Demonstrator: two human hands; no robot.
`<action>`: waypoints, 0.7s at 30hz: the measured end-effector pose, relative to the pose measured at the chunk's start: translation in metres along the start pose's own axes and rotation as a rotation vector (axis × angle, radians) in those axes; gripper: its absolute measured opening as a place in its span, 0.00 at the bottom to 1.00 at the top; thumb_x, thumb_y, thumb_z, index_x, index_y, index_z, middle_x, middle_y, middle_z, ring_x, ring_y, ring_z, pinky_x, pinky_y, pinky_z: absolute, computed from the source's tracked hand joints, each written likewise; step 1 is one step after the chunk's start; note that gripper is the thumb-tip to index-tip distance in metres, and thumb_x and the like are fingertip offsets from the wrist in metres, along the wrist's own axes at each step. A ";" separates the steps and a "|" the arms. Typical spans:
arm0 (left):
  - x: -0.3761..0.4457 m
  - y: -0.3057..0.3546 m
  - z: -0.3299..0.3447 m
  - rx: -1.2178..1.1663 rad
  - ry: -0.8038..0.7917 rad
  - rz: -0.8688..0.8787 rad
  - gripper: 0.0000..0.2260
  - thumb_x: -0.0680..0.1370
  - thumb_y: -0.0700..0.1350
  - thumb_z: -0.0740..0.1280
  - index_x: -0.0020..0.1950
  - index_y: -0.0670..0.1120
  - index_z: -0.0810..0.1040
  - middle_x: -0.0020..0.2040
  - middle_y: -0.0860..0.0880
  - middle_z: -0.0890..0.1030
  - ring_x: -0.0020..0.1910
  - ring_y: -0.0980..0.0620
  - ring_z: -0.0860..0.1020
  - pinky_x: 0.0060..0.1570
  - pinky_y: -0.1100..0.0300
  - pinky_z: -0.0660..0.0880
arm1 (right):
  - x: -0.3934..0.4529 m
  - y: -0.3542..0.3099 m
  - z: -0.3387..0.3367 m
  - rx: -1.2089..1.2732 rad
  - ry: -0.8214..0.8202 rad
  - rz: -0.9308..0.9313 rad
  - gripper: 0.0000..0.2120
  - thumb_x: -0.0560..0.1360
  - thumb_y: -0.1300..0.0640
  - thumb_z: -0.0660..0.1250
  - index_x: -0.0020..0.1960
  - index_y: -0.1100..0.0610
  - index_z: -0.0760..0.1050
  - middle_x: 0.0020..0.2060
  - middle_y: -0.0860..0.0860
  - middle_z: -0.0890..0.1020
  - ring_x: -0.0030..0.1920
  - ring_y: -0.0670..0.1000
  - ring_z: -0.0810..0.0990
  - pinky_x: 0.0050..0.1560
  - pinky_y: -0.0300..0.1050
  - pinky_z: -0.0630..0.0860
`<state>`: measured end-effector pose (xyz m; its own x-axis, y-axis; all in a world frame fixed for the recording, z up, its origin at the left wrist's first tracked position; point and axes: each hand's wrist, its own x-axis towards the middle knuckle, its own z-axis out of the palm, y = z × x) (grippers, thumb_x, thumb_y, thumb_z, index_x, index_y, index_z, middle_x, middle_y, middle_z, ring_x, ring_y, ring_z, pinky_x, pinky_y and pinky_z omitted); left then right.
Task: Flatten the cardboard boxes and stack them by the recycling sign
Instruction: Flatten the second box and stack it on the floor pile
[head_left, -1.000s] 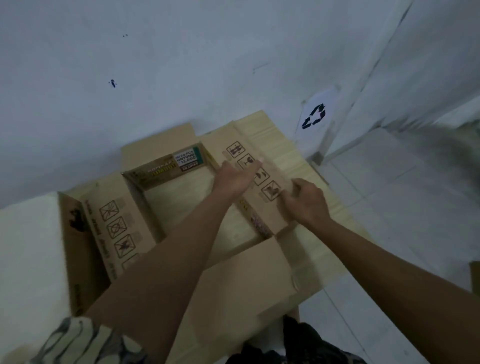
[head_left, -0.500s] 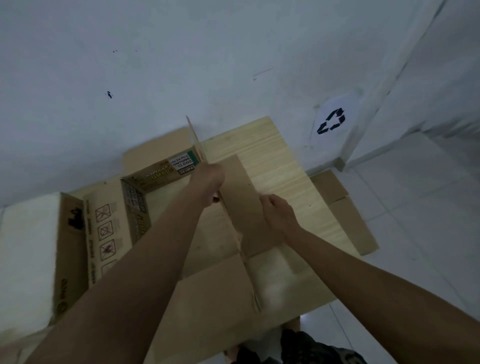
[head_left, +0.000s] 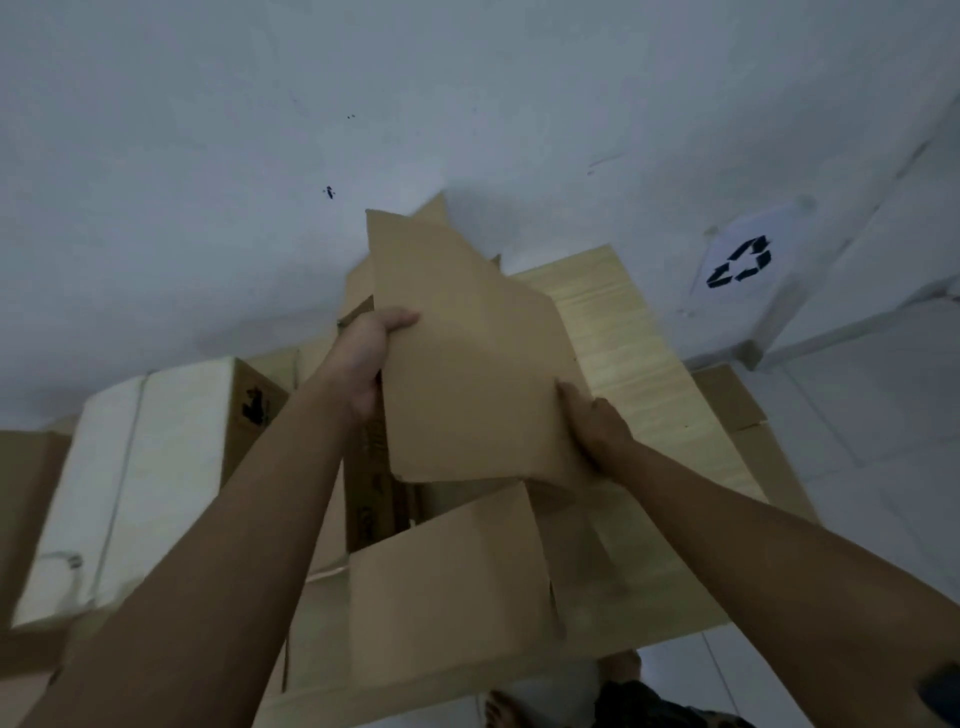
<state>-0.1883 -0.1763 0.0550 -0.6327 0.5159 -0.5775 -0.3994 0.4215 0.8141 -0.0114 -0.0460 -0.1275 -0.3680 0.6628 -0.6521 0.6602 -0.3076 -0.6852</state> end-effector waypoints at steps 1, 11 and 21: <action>-0.005 0.004 -0.004 -0.009 -0.023 0.007 0.14 0.77 0.47 0.66 0.59 0.43 0.78 0.39 0.45 0.85 0.34 0.46 0.83 0.32 0.56 0.79 | -0.003 -0.001 0.000 0.097 -0.018 0.034 0.52 0.68 0.22 0.55 0.74 0.64 0.66 0.70 0.60 0.72 0.65 0.62 0.74 0.66 0.56 0.71; -0.048 0.063 -0.064 -0.061 -0.229 0.198 0.12 0.80 0.45 0.61 0.59 0.42 0.78 0.49 0.45 0.83 0.44 0.48 0.83 0.48 0.53 0.81 | -0.066 -0.083 -0.047 0.333 0.531 -0.340 0.24 0.70 0.33 0.67 0.34 0.54 0.71 0.32 0.48 0.77 0.34 0.52 0.76 0.36 0.45 0.71; -0.076 0.052 -0.103 -0.088 -0.089 0.417 0.17 0.79 0.49 0.68 0.65 0.42 0.77 0.56 0.44 0.83 0.50 0.46 0.83 0.46 0.51 0.82 | -0.134 -0.130 -0.048 0.223 0.787 -0.498 0.24 0.70 0.29 0.62 0.45 0.50 0.76 0.41 0.44 0.80 0.44 0.50 0.79 0.44 0.46 0.73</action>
<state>-0.2295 -0.2707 0.1476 -0.6941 0.6922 -0.1976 -0.1791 0.0998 0.9788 -0.0162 -0.0621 0.0651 0.0265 0.9964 0.0801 0.3768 0.0643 -0.9241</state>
